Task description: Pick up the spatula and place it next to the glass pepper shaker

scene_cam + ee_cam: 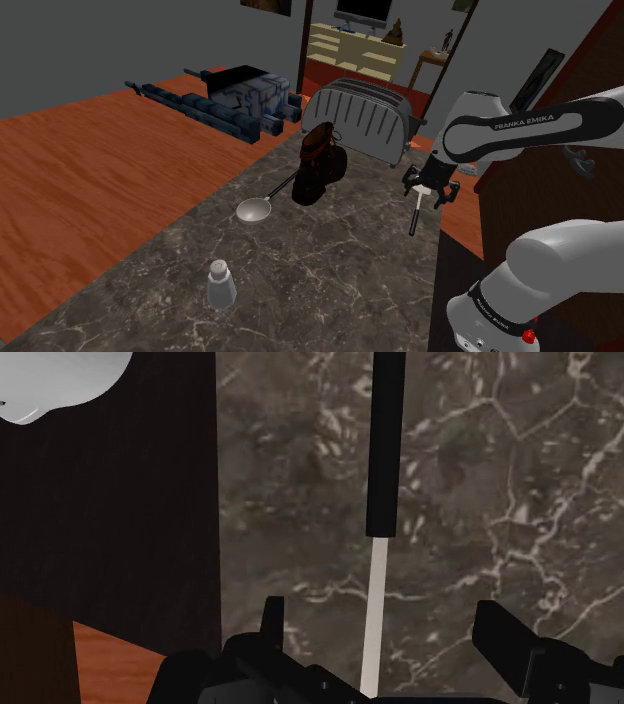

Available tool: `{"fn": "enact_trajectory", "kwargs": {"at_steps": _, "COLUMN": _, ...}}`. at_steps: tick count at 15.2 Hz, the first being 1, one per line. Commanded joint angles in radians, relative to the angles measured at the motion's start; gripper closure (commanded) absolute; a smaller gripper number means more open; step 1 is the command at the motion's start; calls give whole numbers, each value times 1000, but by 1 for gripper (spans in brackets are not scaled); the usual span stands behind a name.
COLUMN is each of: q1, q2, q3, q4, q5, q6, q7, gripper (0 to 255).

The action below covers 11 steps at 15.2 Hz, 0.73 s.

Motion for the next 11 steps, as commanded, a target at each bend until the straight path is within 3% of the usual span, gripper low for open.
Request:
{"fn": "enact_trajectory", "kwargs": {"at_steps": 1, "q1": 0, "q2": 0, "q3": 0, "q4": 0, "q5": 0, "q6": 0, "q7": 0, "gripper": 0}}
{"fn": "enact_trajectory", "kwargs": {"at_steps": 2, "q1": 0, "q2": 0, "q3": 0, "q4": 0, "q5": 0, "q6": 0, "q7": 0, "gripper": 255}}
{"fn": "enact_trajectory", "kwargs": {"at_steps": 11, "q1": 0, "q2": 0, "q3": 0, "q4": 0, "q5": 0, "q6": 0, "q7": 0, "gripper": 255}}
